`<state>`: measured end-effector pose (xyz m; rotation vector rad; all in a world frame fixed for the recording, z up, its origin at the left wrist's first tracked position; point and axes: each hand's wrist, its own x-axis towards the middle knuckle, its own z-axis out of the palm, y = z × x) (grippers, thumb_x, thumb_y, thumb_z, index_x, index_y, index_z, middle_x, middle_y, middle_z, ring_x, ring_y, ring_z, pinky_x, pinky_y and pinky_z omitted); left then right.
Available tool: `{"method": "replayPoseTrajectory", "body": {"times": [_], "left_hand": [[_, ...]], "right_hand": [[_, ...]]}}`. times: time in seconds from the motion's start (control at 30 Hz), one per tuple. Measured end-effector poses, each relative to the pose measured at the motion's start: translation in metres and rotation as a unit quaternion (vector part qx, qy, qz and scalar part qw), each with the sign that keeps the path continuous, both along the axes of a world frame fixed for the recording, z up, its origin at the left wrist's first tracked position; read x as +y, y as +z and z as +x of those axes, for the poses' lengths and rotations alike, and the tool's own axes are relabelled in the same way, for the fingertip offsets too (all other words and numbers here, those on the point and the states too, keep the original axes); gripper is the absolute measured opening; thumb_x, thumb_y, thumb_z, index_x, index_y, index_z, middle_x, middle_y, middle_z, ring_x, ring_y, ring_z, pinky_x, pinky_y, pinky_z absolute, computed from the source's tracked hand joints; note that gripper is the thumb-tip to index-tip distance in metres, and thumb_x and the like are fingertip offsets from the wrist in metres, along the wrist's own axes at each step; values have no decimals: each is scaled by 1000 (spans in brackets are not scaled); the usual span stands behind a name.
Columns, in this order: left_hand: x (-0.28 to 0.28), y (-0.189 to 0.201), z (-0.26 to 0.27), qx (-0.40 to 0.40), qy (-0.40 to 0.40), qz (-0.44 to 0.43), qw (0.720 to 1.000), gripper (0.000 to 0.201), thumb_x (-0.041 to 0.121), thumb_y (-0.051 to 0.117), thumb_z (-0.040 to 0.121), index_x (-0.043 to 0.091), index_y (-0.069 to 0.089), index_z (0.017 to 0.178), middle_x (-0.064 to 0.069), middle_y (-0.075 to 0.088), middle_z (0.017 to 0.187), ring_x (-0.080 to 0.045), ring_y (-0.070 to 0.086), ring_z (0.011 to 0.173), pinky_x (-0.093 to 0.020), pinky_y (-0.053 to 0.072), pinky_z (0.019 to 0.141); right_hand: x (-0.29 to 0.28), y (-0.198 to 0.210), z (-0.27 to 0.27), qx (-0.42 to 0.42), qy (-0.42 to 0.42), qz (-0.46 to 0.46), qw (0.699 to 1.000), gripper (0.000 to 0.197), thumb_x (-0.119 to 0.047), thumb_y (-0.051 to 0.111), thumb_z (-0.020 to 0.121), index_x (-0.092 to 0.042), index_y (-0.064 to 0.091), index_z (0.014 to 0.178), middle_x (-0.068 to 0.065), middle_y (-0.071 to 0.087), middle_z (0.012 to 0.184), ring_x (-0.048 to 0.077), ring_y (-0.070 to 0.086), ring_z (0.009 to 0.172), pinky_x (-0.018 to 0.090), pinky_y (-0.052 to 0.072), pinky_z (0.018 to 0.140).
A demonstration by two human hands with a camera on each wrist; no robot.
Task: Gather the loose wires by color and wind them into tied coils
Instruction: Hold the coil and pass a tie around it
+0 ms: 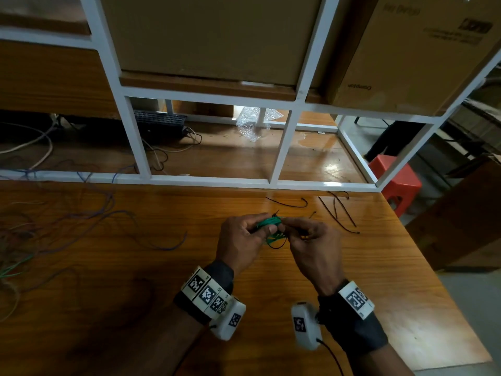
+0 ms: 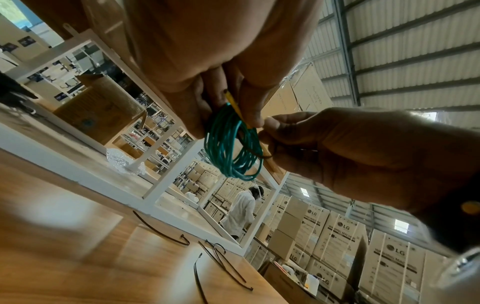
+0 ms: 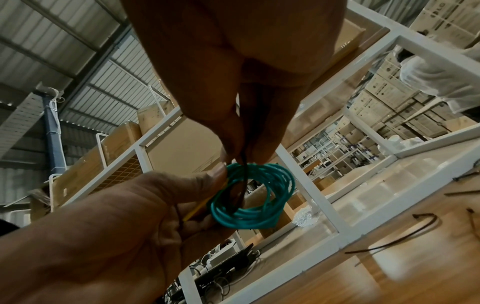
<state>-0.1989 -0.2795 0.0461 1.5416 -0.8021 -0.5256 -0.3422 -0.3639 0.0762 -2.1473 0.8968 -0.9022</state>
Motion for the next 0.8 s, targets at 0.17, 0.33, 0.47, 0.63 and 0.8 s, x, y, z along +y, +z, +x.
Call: {"method": "replayPoseTrajectory", "body": {"times": [0.17,0.33,0.47,0.63,0.8], "left_hand": [[5,5,0,0,-24,-6,1000,38,19,78,84,27,70,121,16,66,119,6,64,105,-20,58,83],[9,4,2,-5,-35,-15,999,35,20,79,84,30,73,116,10,71,117,1,68,102,-28,61,80],[11,4,3,-5,-58,-21,998,34,19,79,83,32,74,114,13,72,114,0,68,103,-31,62,80],[13,10,4,-25,-89,-18,996,36,22,80,83,36,73,115,12,72,116,-2,68,105,-33,61,82],[14,28,13,-64,-131,15,989,32,24,78,85,31,73,116,11,74,111,0,71,95,-28,62,77]], "right_hand": [[-9,5,-1,68,47,18,996,14,-19,76,94,-21,80,107,-8,70,99,7,70,84,22,61,69],[-18,20,-1,64,74,71,993,14,-27,75,95,-23,79,107,-11,74,99,6,72,87,28,63,67],[-29,33,3,85,105,37,990,9,-15,74,95,-21,80,99,-11,75,95,2,70,84,19,58,62],[-34,40,7,88,122,2,989,21,-7,70,90,-25,73,80,-9,71,85,5,67,82,24,58,63],[-39,59,10,15,92,51,994,17,-14,69,96,-23,68,80,-5,68,83,10,64,85,35,54,72]]}}
